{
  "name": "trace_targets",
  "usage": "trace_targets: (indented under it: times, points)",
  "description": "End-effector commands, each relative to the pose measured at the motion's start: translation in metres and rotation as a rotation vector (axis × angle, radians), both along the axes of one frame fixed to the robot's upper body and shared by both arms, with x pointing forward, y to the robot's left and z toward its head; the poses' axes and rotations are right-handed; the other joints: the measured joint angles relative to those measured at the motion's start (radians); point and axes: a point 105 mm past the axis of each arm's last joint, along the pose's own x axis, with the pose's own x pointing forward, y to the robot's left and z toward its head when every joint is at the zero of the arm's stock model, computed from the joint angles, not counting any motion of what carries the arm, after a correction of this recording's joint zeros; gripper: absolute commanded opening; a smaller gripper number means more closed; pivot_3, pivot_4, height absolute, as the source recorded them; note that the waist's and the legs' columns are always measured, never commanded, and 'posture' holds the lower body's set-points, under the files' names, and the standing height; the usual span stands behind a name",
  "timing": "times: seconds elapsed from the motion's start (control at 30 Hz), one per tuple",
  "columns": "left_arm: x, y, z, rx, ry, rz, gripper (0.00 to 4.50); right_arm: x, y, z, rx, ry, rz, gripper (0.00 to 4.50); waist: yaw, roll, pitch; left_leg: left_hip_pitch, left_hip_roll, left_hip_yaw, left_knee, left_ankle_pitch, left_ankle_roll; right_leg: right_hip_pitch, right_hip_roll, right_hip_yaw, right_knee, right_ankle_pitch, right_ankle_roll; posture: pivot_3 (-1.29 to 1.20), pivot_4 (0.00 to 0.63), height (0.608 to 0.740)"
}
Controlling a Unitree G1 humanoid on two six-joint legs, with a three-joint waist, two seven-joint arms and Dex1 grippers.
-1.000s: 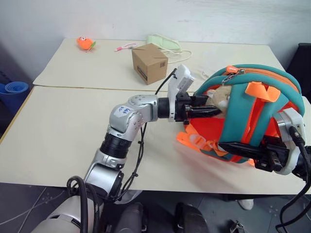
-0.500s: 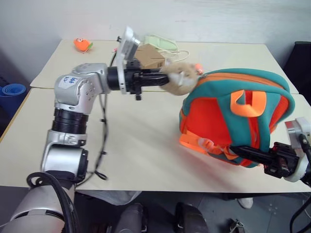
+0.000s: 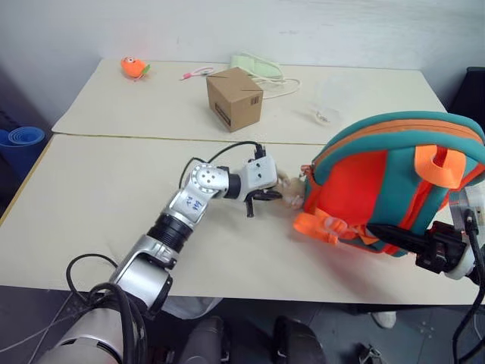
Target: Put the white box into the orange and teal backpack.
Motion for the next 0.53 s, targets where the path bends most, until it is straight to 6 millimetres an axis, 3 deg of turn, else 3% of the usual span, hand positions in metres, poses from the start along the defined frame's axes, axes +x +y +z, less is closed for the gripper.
trace_targets:
  times: [0.03,0.23,0.3,0.33,0.37,0.43,0.53]
  points:
    - [-0.004,0.026,0.013,-0.054,0.092,0.009,1.72,-0.001,-0.016,0.006,-0.025,0.003,-0.041,1.62,-0.002,0.0,0.0,0.0,0.0,0.0,0.0,0.0,0.0,0.0,0.001,0.0,0.0,0.0,0.0,0.0,0.15,0.74]
    - [-0.013,0.105,0.054,-0.211,0.304,0.08,3.39,-0.032,-0.076,0.044,-0.089,-0.017,-0.155,3.44,-0.02,0.002,0.0,0.0,0.001,0.0,0.0,0.0,0.0,0.0,0.002,0.0,0.001,0.0,0.0,0.0,0.15,0.74]
    - [-0.018,0.153,0.097,-0.31,0.316,0.123,4.02,-0.058,-0.123,0.066,-0.101,-0.03,-0.297,4.13,-0.022,0.002,0.0,0.001,0.001,0.0,0.0,0.0,0.0,0.001,0.002,-0.001,0.001,0.0,0.0,0.0,0.15,0.74]
    - [-0.024,0.167,0.117,-0.352,0.301,0.126,4.27,-0.068,-0.141,0.073,-0.103,-0.044,-0.363,4.44,-0.023,0.001,0.001,0.0,0.001,0.0,0.0,0.0,0.0,0.001,0.002,-0.001,0.0,0.0,0.0,0.0,0.15,0.74]
    - [-0.029,0.176,0.132,-0.385,0.284,0.117,4.46,-0.073,-0.153,0.077,-0.104,-0.058,-0.412,4.5,-0.024,-0.001,0.002,0.0,0.001,0.0,0.0,0.0,0.0,0.001,0.003,-0.001,0.0,0.0,0.0,0.0,0.15,0.74]
    - [-0.035,0.18,0.142,-0.412,0.26,0.108,4.46,-0.077,-0.16,0.077,-0.085,-0.071,-0.444,4.5,-0.026,-0.005,0.0,0.0,0.001,0.0,0.0,0.0,0.0,0.002,0.003,-0.002,-0.001,0.0,0.0,0.0,0.15,0.74]
    - [-0.029,0.175,0.135,-0.423,0.223,0.152,4.46,-0.072,-0.159,0.068,-0.065,-0.081,-0.462,4.5,-0.028,-0.002,-0.002,0.006,0.001,0.0,0.0,-0.003,0.001,0.008,0.001,-0.002,-0.004,0.0,0.0,0.0,0.15,0.74]
